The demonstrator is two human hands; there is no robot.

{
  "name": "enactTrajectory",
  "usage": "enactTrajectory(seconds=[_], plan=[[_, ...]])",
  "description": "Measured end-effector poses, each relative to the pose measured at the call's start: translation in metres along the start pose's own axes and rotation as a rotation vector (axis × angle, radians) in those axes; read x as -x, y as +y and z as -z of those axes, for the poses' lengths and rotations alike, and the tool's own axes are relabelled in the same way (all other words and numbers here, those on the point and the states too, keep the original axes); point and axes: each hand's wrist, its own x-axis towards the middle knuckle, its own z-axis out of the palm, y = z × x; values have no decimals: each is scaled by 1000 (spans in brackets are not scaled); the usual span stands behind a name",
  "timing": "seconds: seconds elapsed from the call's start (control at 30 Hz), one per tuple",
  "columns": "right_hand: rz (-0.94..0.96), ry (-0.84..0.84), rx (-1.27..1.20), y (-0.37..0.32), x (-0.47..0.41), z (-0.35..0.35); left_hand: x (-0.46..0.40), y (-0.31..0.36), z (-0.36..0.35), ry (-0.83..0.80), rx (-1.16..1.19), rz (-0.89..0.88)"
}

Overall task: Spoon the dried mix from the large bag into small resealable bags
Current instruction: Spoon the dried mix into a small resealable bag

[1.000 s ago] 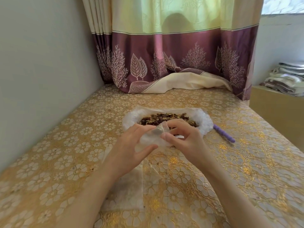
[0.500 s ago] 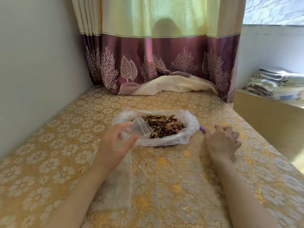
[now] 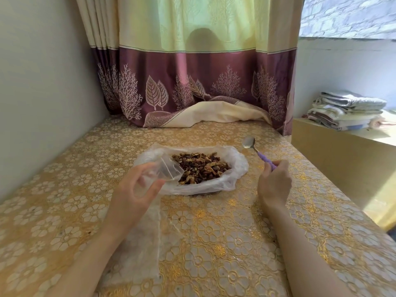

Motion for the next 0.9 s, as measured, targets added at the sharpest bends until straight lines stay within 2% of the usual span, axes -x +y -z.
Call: enactTrajectory(seconds=[0.07, 0.17, 0.43, 0.7, 0.9], plan=[[69, 25, -179, -10, 2, 1, -1, -2, 0, 7, 1, 14], [74, -52, -385, -25, 6, 0, -2, -7, 1, 22, -7, 39], [56, -169, -602, -24, 10, 3, -2, -11, 7, 81, -14, 64], [239, -153, -424, -28, 19, -1, -3, -10, 10, 73, -56, 43], [202, -180, -444, -31, 14, -2, -4, -10, 10, 58, -54, 99]])
